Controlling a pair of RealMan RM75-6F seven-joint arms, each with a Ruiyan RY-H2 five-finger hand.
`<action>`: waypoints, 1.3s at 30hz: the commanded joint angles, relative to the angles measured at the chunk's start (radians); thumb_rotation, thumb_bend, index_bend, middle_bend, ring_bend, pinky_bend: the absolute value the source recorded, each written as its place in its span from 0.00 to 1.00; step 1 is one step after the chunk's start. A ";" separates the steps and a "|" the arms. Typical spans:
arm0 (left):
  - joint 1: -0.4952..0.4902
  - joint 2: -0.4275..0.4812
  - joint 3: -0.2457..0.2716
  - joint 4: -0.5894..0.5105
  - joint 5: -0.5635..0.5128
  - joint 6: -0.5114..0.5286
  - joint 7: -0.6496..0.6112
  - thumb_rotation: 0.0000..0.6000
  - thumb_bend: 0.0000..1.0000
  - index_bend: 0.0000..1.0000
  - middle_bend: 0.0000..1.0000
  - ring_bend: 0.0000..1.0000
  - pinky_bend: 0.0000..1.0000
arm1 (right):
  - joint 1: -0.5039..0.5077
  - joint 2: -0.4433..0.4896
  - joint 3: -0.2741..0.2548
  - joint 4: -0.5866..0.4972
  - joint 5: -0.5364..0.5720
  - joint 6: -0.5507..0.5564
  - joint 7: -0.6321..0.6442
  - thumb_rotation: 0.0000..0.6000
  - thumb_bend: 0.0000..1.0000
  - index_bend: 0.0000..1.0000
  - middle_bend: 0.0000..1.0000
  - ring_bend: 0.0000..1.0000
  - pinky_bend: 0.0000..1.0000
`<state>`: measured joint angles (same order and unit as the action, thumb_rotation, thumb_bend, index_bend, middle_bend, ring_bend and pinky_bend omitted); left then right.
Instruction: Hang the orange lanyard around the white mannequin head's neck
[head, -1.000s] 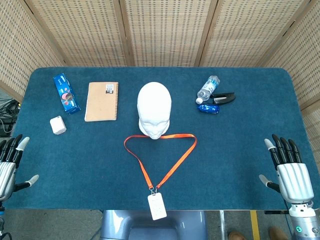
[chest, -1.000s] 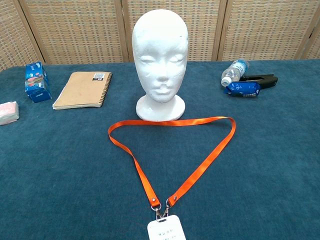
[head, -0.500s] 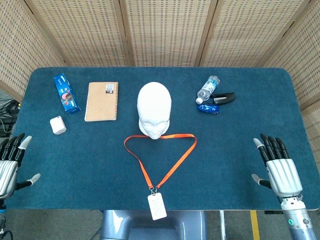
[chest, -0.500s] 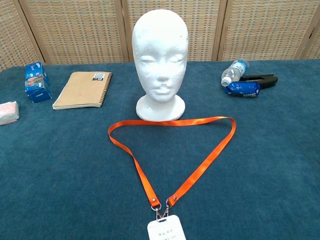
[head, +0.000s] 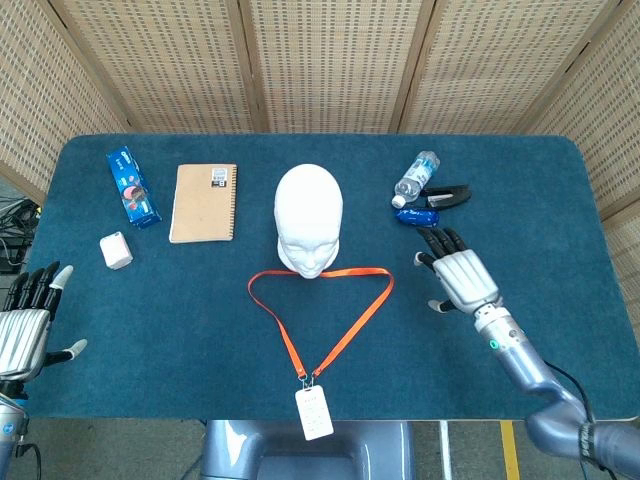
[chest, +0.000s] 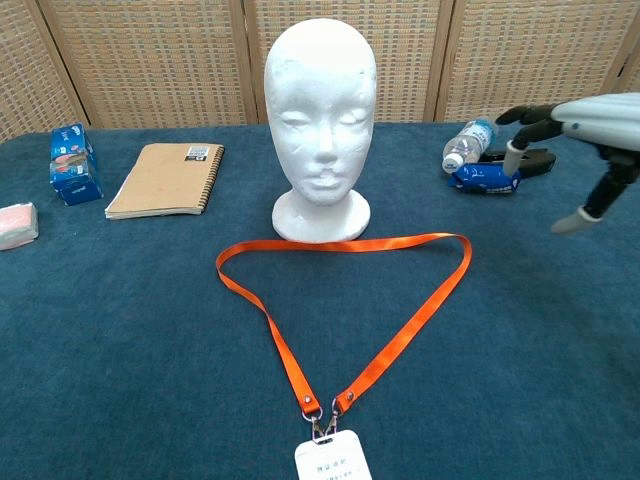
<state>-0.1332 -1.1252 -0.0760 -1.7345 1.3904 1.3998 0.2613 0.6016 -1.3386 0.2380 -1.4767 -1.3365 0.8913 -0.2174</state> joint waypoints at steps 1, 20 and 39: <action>-0.010 -0.008 -0.008 0.014 -0.023 -0.016 0.000 1.00 0.00 0.00 0.00 0.00 0.00 | 0.078 -0.107 0.037 0.096 0.102 -0.089 -0.056 1.00 0.33 0.39 0.00 0.00 0.00; -0.014 0.001 -0.010 0.027 -0.045 -0.023 -0.035 1.00 0.00 0.00 0.00 0.00 0.00 | 0.213 -0.354 0.024 0.356 0.269 -0.120 -0.216 1.00 0.46 0.47 0.00 0.00 0.00; -0.018 0.004 -0.005 0.028 -0.046 -0.022 -0.043 1.00 0.00 0.00 0.00 0.00 0.00 | 0.237 -0.418 0.001 0.441 0.310 -0.082 -0.263 1.00 0.61 0.56 0.00 0.00 0.00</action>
<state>-0.1508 -1.1212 -0.0814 -1.7065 1.3443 1.3783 0.2188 0.8382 -1.7553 0.2408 -1.0373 -1.0244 0.8088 -0.4826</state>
